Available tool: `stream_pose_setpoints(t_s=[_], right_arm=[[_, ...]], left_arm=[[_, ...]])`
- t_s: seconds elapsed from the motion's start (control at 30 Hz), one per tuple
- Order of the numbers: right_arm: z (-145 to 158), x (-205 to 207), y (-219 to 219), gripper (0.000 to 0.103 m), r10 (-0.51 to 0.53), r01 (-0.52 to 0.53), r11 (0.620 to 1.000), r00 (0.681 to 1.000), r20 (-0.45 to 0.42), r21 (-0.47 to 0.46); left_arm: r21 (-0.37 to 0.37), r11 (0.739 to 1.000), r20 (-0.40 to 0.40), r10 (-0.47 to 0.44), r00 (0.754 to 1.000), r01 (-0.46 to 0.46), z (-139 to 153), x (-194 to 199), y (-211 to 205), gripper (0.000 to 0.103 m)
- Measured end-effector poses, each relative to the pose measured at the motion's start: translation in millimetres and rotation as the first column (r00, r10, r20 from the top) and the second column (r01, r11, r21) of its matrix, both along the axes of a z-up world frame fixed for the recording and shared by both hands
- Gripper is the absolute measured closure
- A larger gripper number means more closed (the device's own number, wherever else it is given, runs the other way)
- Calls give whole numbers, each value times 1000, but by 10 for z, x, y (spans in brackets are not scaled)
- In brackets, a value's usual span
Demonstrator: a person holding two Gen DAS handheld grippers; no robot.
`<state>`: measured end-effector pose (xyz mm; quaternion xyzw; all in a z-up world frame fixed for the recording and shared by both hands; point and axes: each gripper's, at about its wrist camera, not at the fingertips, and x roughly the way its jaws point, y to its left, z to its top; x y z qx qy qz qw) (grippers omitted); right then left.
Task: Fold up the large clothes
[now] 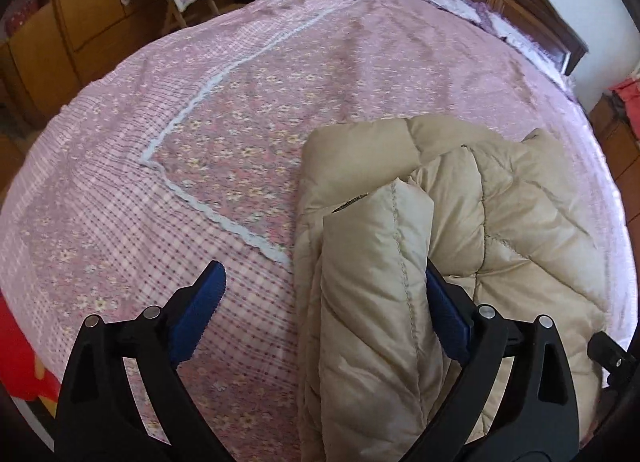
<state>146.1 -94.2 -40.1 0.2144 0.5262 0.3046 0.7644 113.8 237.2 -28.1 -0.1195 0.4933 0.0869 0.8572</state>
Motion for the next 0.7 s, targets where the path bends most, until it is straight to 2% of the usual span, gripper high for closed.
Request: stream_pose_setpoints(t_s=[0.1, 0.23, 0.3, 0.37, 0.43, 0.47, 0.5, 0.57, 0.63, 0.7], right_arm=[[-37, 33, 67, 11, 20, -20, 1000, 1000, -10, 11], [-65, 92, 143, 10, 39, -39, 999, 999, -18, 23], [-56, 100, 167, 10, 47, -46, 998, 999, -17, 30], [-75, 141, 203, 10, 56, -55, 997, 998, -22, 50], [-149, 234, 258, 9, 67, -62, 993, 997, -48, 96], [-178, 281, 286, 9, 70, -62, 991, 996, -63, 119], [-202, 330, 302, 11, 71, -59, 988, 994, -78, 139], [-161, 366, 358, 18, 76, -67, 988, 996, -56, 141], [-55, 334, 366, 34, 76, -75, 987, 997, -6, 143], [93, 286, 293, 43, 71, -80, 978, 996, 57, 191]], left_arm=[[-56, 998, -3, 2, 1000, -2, -29, -23, 66, 9], [-248, 968, 19, -32, 999, 35, -76, -116, 190, 14], [-348, 935, 32, -58, 998, 65, -119, -156, 225, 18], [-447, 889, 56, -82, 995, 98, -169, -188, 233, 24], [-507, 854, 76, -91, 993, 117, -225, -199, 207, 25], [-522, 844, 84, -88, 993, 119, -246, -210, 177, 25], [-534, 837, 91, -86, 992, 121, -265, -200, 169, 25], [-572, 810, 112, -81, 990, 131, -310, -159, 180, 25], [-612, 777, 128, -86, 988, 147, -359, -111, 198, 28], [-658, 734, 155, -88, 984, 170, -408, -109, 191, 32]])
